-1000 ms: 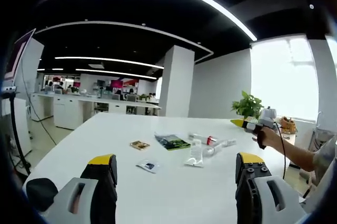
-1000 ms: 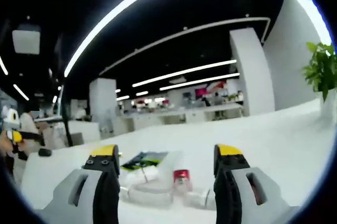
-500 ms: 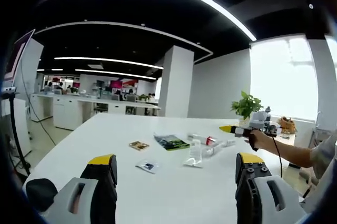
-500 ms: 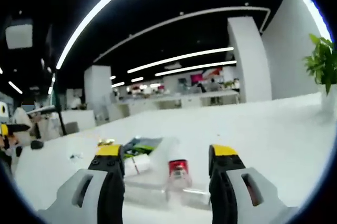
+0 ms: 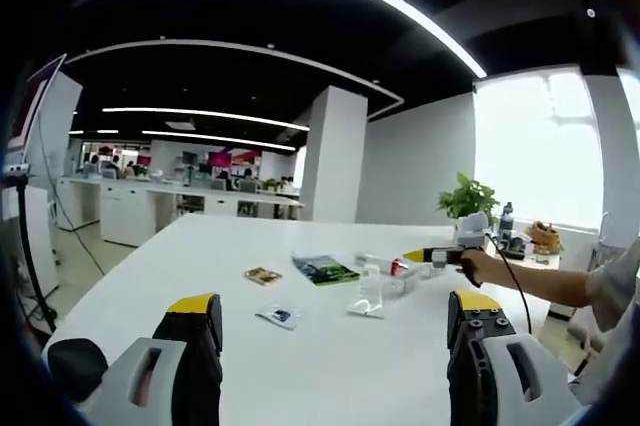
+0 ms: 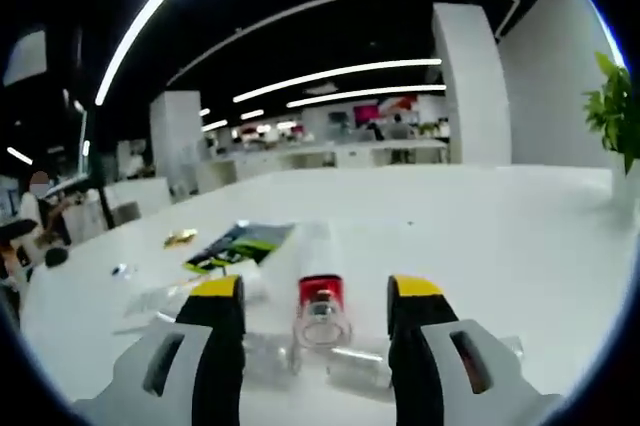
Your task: Arrange the skincare products in the storage area until every visible bottle or jar stands upright without overlapping.
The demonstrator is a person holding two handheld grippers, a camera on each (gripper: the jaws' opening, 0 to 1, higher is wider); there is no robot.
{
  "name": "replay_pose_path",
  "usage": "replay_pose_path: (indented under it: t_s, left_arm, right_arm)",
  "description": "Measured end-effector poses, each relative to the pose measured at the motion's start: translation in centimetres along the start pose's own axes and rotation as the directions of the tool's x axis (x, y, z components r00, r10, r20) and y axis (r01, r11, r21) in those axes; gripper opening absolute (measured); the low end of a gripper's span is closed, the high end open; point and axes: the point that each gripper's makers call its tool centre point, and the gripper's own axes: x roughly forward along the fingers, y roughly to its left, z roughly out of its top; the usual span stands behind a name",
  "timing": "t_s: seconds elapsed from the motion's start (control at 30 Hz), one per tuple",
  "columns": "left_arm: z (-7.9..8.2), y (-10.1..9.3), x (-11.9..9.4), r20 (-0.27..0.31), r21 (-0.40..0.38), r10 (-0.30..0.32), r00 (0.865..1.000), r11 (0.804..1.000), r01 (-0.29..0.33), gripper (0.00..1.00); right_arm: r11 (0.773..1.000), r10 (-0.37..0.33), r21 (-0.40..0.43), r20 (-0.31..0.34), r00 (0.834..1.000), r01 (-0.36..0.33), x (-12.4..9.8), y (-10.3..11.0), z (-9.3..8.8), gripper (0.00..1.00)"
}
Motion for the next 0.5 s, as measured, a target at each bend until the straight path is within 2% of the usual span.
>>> replay_pose_path:
  t_s: [0.17,0.43,0.5]
  left_arm:
    - [0.0,0.0,0.0,-0.001,0.0,-0.001,1.0,1.0,0.001,0.96]
    - [-0.1,-0.1,0.0,0.001,-0.001,0.001,1.0,1.0,-0.001,0.96]
    - [-0.2,-0.1,0.0,0.0,-0.003,0.0,1.0,1.0,0.0,0.96]
  right_arm:
    - [1.0,-0.006,-0.017,-0.043,0.999,0.005,0.3,-0.1,-0.4,0.54]
    - [0.998,0.019,-0.058,-0.168,0.986,-0.029,1.0,0.3,-2.2,0.53]
    - [0.998,0.012,-0.056,-0.178,0.984,-0.022,1.2,0.3,-2.4,0.53]
